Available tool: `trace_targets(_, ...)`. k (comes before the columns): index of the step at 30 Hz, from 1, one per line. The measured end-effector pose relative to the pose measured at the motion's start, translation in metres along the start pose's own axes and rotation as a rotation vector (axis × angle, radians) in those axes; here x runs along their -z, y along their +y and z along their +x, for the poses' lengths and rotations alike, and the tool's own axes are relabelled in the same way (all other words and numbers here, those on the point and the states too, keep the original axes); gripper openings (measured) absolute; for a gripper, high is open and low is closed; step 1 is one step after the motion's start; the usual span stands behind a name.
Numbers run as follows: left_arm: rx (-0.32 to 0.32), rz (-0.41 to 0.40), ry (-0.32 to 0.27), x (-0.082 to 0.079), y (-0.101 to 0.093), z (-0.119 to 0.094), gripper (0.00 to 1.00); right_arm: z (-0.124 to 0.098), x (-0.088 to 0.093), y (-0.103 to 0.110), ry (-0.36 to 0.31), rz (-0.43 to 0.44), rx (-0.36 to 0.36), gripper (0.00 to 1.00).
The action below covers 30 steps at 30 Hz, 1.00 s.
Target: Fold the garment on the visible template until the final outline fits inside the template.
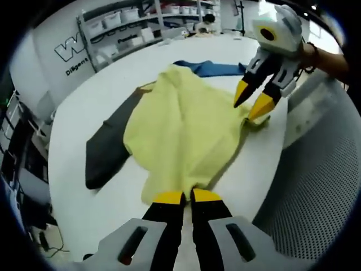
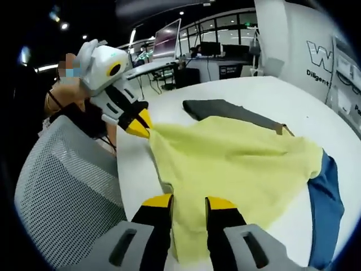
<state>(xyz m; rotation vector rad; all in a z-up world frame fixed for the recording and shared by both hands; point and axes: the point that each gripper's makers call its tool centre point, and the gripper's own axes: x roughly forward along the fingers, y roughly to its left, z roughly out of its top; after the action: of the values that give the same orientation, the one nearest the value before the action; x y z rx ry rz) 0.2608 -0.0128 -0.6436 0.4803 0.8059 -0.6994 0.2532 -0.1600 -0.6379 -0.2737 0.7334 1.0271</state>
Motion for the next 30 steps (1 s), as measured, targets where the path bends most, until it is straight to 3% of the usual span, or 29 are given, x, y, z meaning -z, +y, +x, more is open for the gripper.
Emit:
trace_targets(3, -0.016, -0.045, -0.014, -0.001, 0.006, 0.001, 0.06, -0.010, 0.006, -0.005, -0.002, 0.068, 0.048, 0.29)
trace_targets(6, -0.027, -0.146, -0.046, -0.004, 0.013, 0.001, 0.06, -0.022, 0.016, -0.009, 0.016, 0.101, 0.104, 0.34)
trace_targets(10, -0.048, -0.180, -0.058, -0.005, 0.023, 0.001, 0.06, -0.032, 0.029, -0.006, 0.045, 0.131, 0.131, 0.38)
trace_targets(18, -0.069, -0.202, -0.075, -0.009, 0.034, 0.001, 0.06, -0.034, 0.047, 0.002, 0.099, 0.175, 0.141, 0.39)
trace_targets(30, -0.067, -0.210, -0.067, -0.006, 0.037, 0.006, 0.06, -0.024, 0.073, 0.012, 0.185, 0.221, 0.125, 0.29)
